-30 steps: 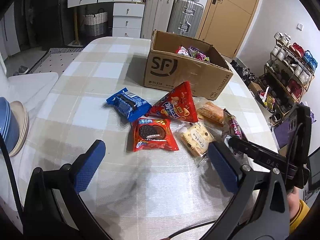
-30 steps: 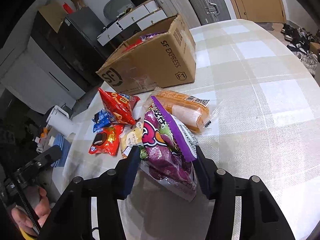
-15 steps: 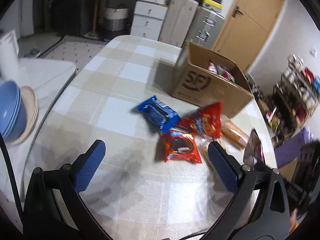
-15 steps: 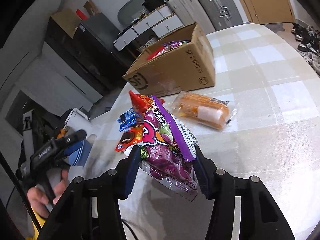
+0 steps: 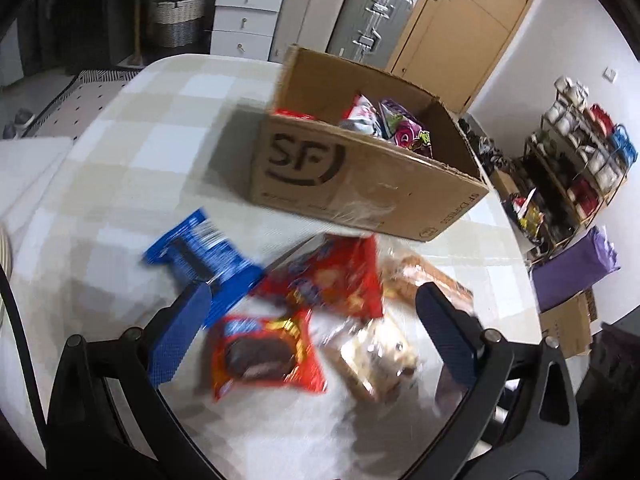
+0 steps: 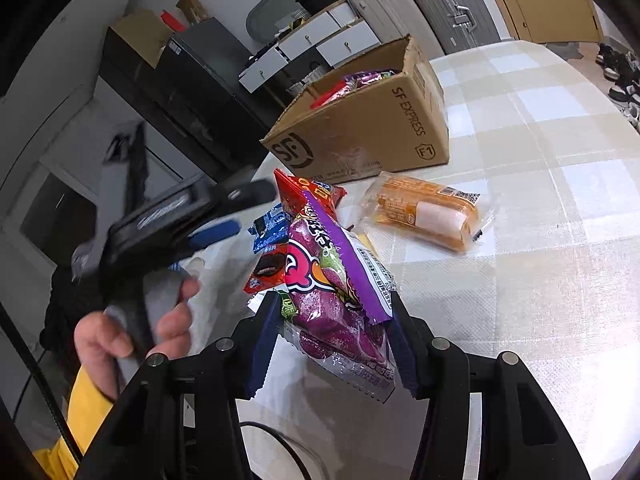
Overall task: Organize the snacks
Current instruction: 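Grasp the purple grape candy bag with the right gripper while the left grasps a red chip bag, then lift both held bags and carry them over the cardboard box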
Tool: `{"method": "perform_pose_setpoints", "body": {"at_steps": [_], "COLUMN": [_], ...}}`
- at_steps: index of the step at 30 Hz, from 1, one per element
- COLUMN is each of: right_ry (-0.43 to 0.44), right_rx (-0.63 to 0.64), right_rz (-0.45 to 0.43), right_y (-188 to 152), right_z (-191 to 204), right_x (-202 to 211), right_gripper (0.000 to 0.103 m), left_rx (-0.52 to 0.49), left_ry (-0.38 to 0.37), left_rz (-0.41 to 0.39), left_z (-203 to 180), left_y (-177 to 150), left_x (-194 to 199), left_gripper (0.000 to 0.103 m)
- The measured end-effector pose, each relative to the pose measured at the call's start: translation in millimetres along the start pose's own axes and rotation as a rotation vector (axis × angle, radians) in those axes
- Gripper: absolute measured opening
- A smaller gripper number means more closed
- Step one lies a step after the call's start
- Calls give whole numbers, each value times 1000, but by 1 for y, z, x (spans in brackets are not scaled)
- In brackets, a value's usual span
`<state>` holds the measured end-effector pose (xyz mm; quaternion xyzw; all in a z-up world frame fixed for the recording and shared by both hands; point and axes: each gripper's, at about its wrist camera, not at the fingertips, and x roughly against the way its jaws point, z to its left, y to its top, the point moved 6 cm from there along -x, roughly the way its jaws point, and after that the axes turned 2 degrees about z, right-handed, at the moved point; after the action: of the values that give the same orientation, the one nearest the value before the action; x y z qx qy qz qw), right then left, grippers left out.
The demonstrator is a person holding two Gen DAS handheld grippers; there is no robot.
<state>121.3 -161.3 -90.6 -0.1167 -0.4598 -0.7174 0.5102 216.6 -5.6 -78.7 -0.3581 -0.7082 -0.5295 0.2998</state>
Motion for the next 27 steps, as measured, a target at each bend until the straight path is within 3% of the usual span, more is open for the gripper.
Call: {"method": "perform_pose_setpoints", "body": {"at_steps": [8, 11, 13, 14, 19, 27], "right_ry": [23, 30, 32, 32, 31, 16], "right_rx": [-4, -8, -9, -11, -16, -24], "right_rz": [5, 5, 5, 3, 2, -14], "right_y": [5, 6, 6, 6, 5, 5], "right_z": [-6, -7, -7, -7, -8, -10], "right_x": [1, 3, 4, 4, 7, 8], "right_gripper": [52, 52, 52, 52, 52, 52], "left_rx": [-44, -53, -58, -59, -72, -109], "left_ry": [69, 130, 104, 100, 90, 70], "left_rz": [37, 86, 80, 82, 81, 63], "left_z": [-9, -6, -10, -11, -16, -12], "left_y": [13, 6, 6, 6, 4, -4], "left_x": [-48, -62, -63, -64, -67, -52], "left_gripper": [101, 88, 81, 70, 51, 41]}}
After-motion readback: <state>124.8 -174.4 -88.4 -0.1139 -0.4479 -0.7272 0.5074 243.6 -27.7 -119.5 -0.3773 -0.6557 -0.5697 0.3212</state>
